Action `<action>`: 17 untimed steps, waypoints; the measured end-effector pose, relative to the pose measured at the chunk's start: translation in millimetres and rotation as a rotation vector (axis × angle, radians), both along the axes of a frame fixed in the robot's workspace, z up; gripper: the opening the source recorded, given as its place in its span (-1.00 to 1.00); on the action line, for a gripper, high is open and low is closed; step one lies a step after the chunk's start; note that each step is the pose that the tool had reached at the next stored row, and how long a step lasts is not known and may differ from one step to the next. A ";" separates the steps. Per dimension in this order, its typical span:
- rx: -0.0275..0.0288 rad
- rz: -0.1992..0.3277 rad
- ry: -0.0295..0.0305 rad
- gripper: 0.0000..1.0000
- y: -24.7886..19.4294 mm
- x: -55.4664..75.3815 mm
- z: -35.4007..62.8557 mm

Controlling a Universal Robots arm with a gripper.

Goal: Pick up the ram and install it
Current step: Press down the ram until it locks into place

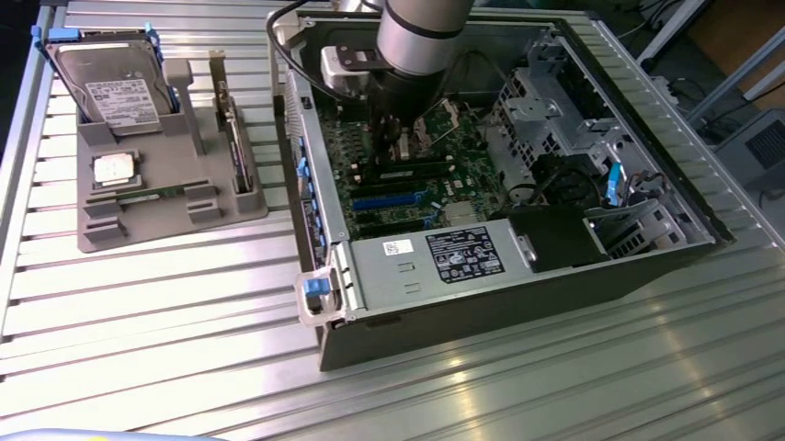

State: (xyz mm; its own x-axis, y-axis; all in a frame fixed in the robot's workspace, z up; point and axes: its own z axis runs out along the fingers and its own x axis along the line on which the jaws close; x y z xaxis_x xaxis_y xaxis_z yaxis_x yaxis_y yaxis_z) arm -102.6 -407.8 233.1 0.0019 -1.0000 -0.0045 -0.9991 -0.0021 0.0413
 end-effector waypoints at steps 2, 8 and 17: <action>-0.0001 0.000 0.0001 -0.79 0.0 -0.1 -3.5; 0.0007 0.000 -0.0004 -0.79 0.1 1.4 6.4; 0.0003 0.000 0.0022 -0.79 0.0 47.0 7.0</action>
State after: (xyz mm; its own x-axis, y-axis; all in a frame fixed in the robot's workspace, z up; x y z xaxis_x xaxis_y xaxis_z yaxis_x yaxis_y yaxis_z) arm -55.6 -407.8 240.0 0.0019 -1.0000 -0.0049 -0.9991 -0.0021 0.0434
